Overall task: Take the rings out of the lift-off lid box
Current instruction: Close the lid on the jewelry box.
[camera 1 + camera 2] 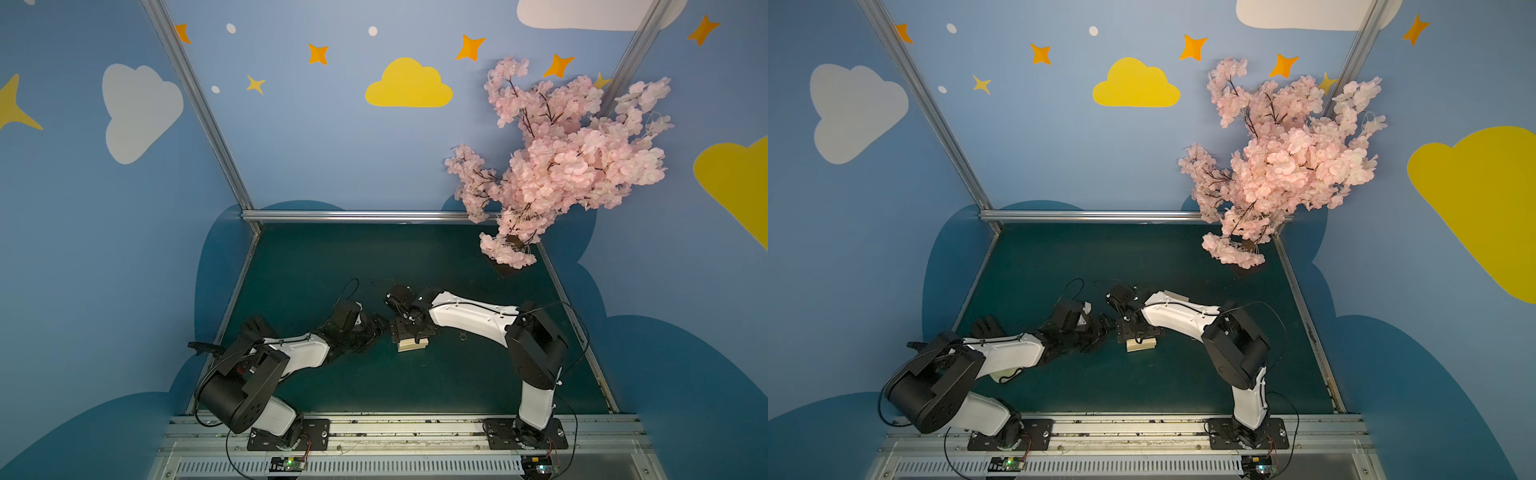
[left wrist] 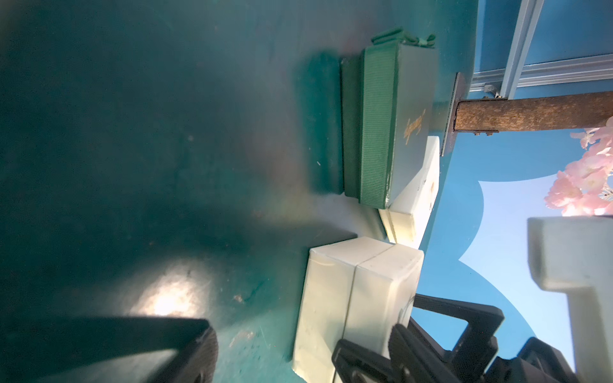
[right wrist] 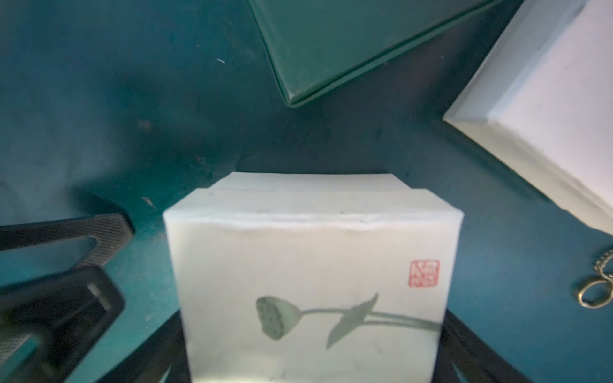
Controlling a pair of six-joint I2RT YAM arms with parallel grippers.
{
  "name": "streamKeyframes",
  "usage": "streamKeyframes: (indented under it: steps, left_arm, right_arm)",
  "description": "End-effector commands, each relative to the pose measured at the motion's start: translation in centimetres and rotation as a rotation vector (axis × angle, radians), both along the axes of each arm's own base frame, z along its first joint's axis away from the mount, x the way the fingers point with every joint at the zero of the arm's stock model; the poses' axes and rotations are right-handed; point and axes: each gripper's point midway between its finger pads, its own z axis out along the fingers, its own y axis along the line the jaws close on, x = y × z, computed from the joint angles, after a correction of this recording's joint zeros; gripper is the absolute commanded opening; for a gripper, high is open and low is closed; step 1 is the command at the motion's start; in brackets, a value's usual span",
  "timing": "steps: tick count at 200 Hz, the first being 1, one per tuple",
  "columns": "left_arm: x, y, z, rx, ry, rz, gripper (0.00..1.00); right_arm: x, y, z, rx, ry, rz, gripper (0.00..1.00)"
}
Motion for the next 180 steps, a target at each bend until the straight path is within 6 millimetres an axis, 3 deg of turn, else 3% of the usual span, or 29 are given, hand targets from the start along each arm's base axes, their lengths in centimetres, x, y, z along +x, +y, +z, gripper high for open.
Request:
streamKeyframes:
  steps: [1,180]
  left_arm:
    - [-5.14,4.04,-7.38,0.217,0.253,0.021,0.82]
    - [-5.19,3.80,-7.53,0.209,0.256,0.010,0.82]
  right_arm:
    - [0.16,0.06,0.01,-0.011,0.010,-0.008,0.93]
    - [0.19,0.49,-0.25,-0.024,0.000,0.004,0.94]
